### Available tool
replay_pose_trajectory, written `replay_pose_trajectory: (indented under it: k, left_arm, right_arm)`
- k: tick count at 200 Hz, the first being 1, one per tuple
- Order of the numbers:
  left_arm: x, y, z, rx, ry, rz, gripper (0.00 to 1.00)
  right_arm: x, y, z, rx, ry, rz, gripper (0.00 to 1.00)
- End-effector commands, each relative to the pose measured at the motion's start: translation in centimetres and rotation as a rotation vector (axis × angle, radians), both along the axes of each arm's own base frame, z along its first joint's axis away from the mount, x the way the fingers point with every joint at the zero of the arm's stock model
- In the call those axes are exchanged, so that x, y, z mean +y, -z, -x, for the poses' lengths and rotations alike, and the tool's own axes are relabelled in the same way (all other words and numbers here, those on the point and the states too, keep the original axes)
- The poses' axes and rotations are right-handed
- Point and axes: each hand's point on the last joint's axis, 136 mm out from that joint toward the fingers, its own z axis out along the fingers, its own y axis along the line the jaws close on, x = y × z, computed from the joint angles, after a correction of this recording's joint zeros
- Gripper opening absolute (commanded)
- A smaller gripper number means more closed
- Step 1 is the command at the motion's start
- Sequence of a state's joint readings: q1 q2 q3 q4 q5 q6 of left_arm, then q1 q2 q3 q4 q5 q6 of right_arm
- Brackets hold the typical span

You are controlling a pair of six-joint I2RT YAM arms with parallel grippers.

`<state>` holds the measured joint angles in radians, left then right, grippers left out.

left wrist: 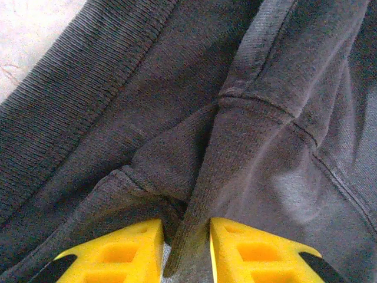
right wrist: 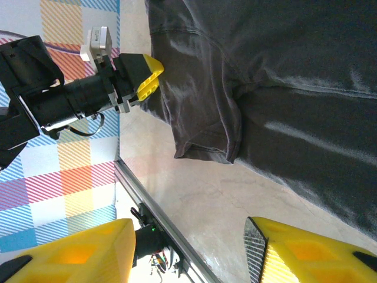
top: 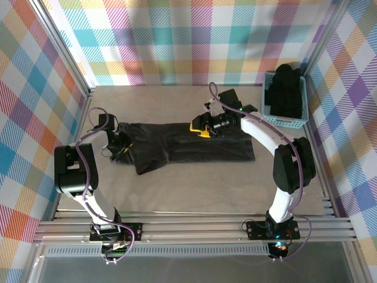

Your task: Fold and stack the t-shirts

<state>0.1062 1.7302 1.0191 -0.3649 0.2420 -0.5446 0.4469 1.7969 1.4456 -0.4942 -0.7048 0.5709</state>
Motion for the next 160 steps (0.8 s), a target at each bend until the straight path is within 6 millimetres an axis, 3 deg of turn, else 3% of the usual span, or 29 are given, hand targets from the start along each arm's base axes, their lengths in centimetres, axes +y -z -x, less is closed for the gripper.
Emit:
replay_pose_trajectory:
  k: [1,111,137,160]
  left_arm:
    - [-0.6,-2.2,-0.5,-0.036,0.037,-0.009,0.27]
    - [-1.7,-2.6,0.3,0.033,0.109,-0.098,0.35]
    - [0.5,-2.3,1.8,0.187,0.086,-0.238,0.38]
    - [0.8,-3.9,0.6,0.075,0.074,-0.259,0.40]
  right_arm:
    - [0.5,0.0,0.1,0.006,-0.013,-0.014,0.52]
    - [0.4,0.2,0.3,0.012,-0.017,-0.009,0.52]
    - [0.3,0.2,0.3,0.013,-0.015,-0.008,0.52]
    - [0.3,0.2,0.2,0.013,-0.012,-0.008,0.52]
